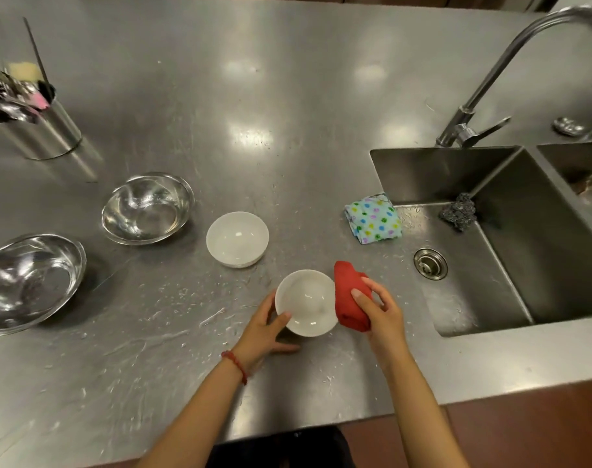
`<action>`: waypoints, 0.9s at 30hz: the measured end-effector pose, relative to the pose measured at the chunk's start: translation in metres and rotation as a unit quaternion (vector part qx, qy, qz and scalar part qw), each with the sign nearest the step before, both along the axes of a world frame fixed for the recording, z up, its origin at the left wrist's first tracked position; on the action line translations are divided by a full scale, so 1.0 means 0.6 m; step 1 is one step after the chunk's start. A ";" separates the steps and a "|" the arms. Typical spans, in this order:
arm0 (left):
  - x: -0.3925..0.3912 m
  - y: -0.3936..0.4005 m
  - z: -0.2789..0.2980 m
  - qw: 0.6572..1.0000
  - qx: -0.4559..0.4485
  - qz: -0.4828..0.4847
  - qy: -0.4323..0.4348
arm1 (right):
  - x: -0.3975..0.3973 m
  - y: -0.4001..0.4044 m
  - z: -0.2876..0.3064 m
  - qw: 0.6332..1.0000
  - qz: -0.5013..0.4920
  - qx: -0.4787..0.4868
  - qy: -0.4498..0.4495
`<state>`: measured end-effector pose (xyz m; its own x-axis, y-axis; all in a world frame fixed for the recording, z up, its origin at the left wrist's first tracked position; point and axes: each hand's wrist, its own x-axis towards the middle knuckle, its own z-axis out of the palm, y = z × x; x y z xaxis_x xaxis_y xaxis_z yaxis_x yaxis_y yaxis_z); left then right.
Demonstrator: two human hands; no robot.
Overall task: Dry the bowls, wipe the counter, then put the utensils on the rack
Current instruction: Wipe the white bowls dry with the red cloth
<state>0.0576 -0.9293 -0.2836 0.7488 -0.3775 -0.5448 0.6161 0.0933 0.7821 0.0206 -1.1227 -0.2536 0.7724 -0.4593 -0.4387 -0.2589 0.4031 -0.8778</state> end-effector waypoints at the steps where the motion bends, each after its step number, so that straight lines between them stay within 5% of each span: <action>1: -0.002 -0.004 0.000 1.000 -0.011 0.017 0.008 | -0.002 -0.002 0.000 1.000 0.001 -0.003 0.003; 11: -0.011 -0.020 0.006 0.993 -0.055 0.104 -0.004 | -0.017 -0.005 0.046 0.998 0.059 -0.018 -0.029; 20: -0.015 -0.040 0.052 0.988 0.009 0.069 -0.139 | -0.006 0.046 0.069 0.962 0.170 -0.191 -0.097; 27: -0.020 -0.044 0.053 0.985 0.040 0.074 -0.150 | 0.013 0.090 0.044 0.894 0.273 -0.355 -0.016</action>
